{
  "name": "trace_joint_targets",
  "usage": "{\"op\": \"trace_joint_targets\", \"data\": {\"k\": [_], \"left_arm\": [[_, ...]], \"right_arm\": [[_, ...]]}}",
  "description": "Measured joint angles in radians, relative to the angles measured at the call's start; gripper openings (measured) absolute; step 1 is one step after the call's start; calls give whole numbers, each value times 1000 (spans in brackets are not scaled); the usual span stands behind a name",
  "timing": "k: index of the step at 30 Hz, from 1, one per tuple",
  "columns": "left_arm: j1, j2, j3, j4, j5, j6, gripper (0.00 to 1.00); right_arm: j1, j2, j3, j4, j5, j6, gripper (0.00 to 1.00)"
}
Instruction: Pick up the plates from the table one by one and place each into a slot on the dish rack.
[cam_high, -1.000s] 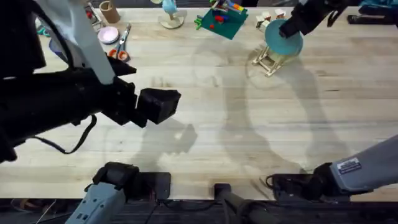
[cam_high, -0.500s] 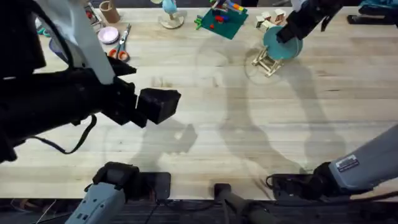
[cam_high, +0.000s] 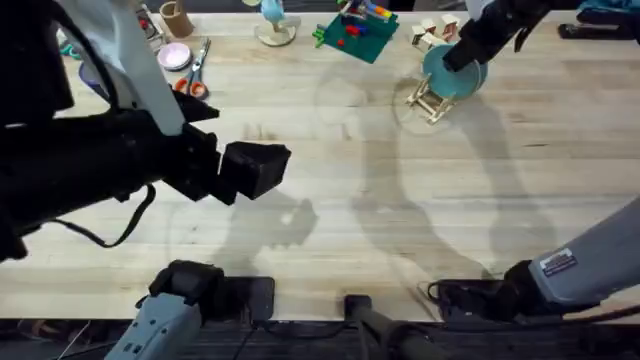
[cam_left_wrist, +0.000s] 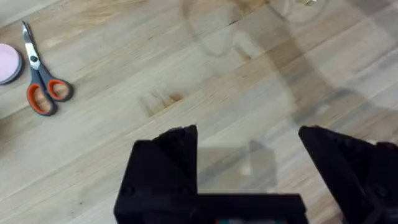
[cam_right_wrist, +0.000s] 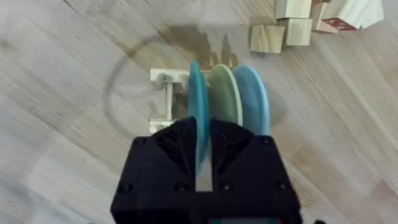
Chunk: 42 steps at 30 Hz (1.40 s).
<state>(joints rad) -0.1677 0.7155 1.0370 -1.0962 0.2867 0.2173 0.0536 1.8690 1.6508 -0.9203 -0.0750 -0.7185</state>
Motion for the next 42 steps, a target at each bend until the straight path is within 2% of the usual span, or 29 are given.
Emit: {"op": "trace_joint_targets", "data": {"k": [6,11,15,19,23,25,27,28,36,42], "left_arm": [[0,0,0,0,0,0,995],[0,0,0,0,0,0,996],[0,0,0,0,0,0,993],[0,0,0,0,0,0,995],[0,0,0,0,0,0,995],[0,0,0,0,0,0,995],[0,0,0,0,0,0,995],[0,0,0,0,0,0,993],[0,0,0,0,0,0,995],[0,0,0,0,0,0,994]], "right_arm": [[0,0,0,-1,0,0,214],[0,0,0,-2,0,11,236],[2,-5,0,-7,0,39,309],[8,-58,0,-20,5,50,355],[22,-168,0,-57,7,61,434],[27,-224,1,-86,7,85,587],[29,-277,3,-125,7,116,877],[29,-303,4,-150,7,132,967],[37,-425,4,-267,7,271,996],[83,-494,4,-348,7,348,994]]}}
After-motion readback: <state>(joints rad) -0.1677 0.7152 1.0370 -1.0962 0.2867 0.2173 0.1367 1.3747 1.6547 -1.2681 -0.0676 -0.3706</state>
